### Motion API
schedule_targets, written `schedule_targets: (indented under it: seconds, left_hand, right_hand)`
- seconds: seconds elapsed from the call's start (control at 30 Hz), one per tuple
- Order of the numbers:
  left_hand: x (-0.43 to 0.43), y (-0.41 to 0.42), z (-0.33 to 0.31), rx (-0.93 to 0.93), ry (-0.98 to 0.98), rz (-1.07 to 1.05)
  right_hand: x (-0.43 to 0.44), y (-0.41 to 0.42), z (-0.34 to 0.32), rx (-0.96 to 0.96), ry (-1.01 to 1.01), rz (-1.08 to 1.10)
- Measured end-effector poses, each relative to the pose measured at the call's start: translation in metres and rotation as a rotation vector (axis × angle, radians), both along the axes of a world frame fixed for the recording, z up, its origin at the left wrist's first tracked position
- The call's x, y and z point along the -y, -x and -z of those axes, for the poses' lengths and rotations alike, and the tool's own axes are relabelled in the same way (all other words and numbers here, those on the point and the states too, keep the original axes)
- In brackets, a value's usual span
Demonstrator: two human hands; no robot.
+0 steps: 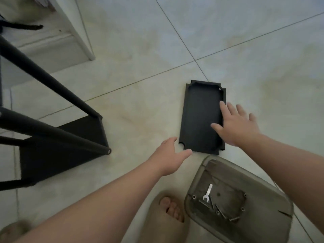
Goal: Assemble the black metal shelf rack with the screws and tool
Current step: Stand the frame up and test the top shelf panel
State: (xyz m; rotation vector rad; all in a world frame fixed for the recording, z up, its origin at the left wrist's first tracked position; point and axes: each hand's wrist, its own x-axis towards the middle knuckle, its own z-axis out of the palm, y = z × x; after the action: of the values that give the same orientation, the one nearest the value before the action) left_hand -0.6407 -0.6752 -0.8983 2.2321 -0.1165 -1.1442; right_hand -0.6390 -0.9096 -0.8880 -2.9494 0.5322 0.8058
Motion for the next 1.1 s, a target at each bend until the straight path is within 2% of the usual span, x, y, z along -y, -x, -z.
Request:
schedule_targets:
  seconds: [0.2, 0.33, 0.4, 0.5, 0.67, 0.8, 0.97, 1.1]
  left_hand:
    - [0.028, -0.019, 0.027, -0.090, 0.085, -0.227]
    - [0.039, -0.028, 0.026, -0.153, 0.184, -0.368]
    - [0.036, -0.032, 0.018, -0.220, 0.174, -0.455]
    - [0.021, -0.040, 0.005, -0.253, 0.145, -0.482]
    - [-0.004, -0.060, -0.037, -0.189, 0.165, -0.504]
    - [-0.018, -0.068, -0.086, -0.213, 0.224, -0.554]
    - [-0.048, -0.050, -0.157, -0.227, 0.283, -0.499]
    - [-0.074, -0.024, -0.223, -0.116, 0.320, -0.425]
  right_hand:
    - [0.000, -0.008, 0.049, 0.094, -0.431, 0.403]
    - [-0.009, -0.014, 0.056, 0.226, -0.551, 0.655]
    - [-0.012, -0.017, 0.052, 0.276, -0.646, 0.782]
    - [-0.016, -0.020, 0.038, 0.243, -0.738, 0.921]
    - [-0.019, -0.023, 0.006, 0.235, -0.883, 1.063]
    - [-0.026, -0.020, -0.038, 0.166, -1.094, 1.128]
    - [-0.045, 0.001, -0.122, 0.129, -1.225, 1.093]
    - [-0.068, 0.035, -0.207, 0.200, -1.310, 1.044]
